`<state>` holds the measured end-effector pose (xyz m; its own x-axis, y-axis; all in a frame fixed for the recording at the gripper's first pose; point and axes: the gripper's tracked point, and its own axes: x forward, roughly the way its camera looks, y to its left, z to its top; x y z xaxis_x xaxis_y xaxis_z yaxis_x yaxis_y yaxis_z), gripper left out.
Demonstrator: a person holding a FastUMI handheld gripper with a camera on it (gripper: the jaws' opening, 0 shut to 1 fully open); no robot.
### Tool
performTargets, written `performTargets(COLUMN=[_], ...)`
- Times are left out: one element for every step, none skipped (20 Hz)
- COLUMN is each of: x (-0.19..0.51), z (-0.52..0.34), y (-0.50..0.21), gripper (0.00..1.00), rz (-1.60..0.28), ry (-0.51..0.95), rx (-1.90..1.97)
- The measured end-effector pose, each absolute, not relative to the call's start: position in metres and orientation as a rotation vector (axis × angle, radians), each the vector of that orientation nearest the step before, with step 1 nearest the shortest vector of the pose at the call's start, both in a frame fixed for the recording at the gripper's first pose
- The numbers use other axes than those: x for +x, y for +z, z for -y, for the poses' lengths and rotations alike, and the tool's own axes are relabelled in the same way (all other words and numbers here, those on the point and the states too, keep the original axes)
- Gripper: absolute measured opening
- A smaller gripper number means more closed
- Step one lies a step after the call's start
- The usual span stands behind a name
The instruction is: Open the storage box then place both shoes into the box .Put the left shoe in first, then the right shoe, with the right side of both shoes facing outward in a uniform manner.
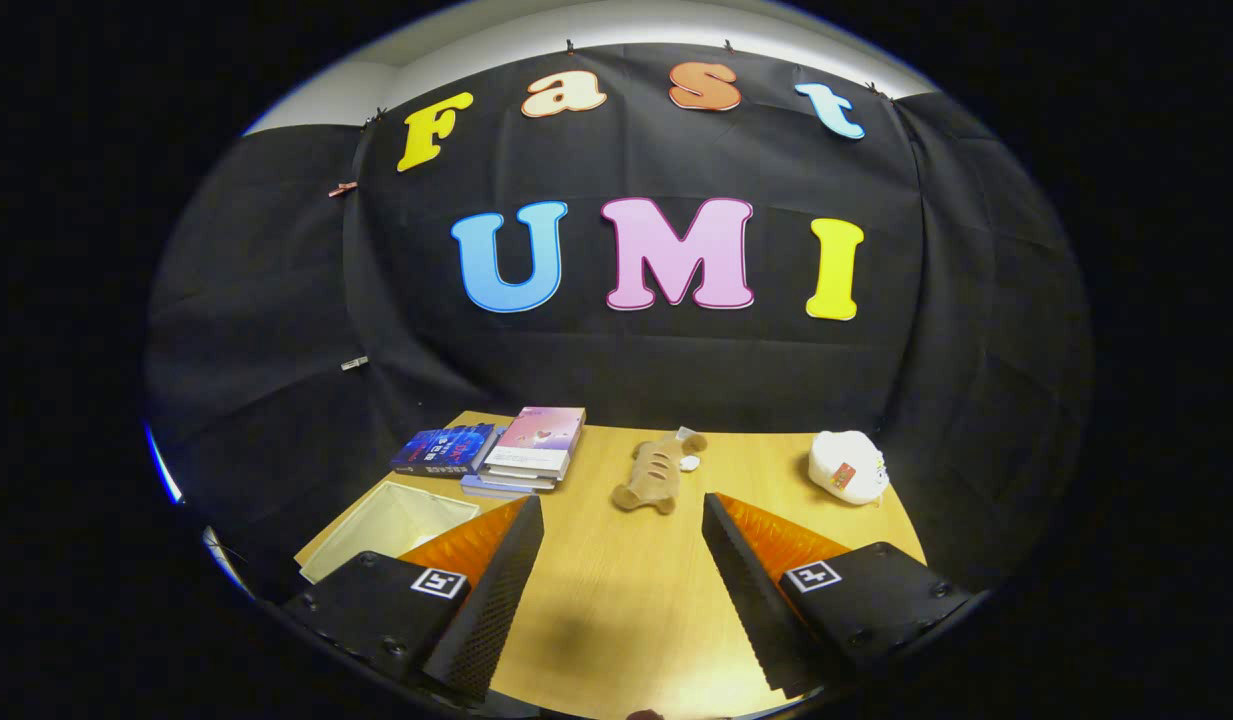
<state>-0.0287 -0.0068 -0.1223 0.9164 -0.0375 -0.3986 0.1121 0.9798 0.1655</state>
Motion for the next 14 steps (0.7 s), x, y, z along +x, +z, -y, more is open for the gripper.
performTargets(x=[-0.031, -0.034, -0.036, -0.038, -0.04, -0.042, -0.044, -0.045, -0.047, -0.046, -0.045, -0.048, -0.05, -0.05], z=[0.016, 0.024, 0.03, 0.039, 0.047, 0.052, 0.055, 0.057, 0.06, 0.065, 0.068, 0.071, 0.071, 0.07], y=[-0.119, -0.117, -0.115, -0.114, -0.113, -0.112, -0.113, -0.112, -0.111, -0.109, -0.105, -0.101, -0.099, -0.1], gripper=[0.99, 0.99, 0.99, 0.99, 0.99, 0.99, 0.99, 0.99, 0.99, 0.99, 0.99, 0.99, 0.99, 0.99], rz=[-0.389, -0.377, -0.364, -0.356, -0.347, -0.342, -0.337, -0.334, -0.328, -0.315, -0.3, -0.291, -0.286, -0.277], ry=[-0.08, -0.078, -0.075, -0.075, -0.078, -0.08, -0.082, -0.08, -0.081, -0.086, -0.087, -0.084, -0.076, -0.067], rx=[0.177, 0.175, 0.172, 0.163, 0.158, 0.159, 0.169, 0.18, 0.186, 0.19, 0.186, 0.179, 0.177, 0.172])
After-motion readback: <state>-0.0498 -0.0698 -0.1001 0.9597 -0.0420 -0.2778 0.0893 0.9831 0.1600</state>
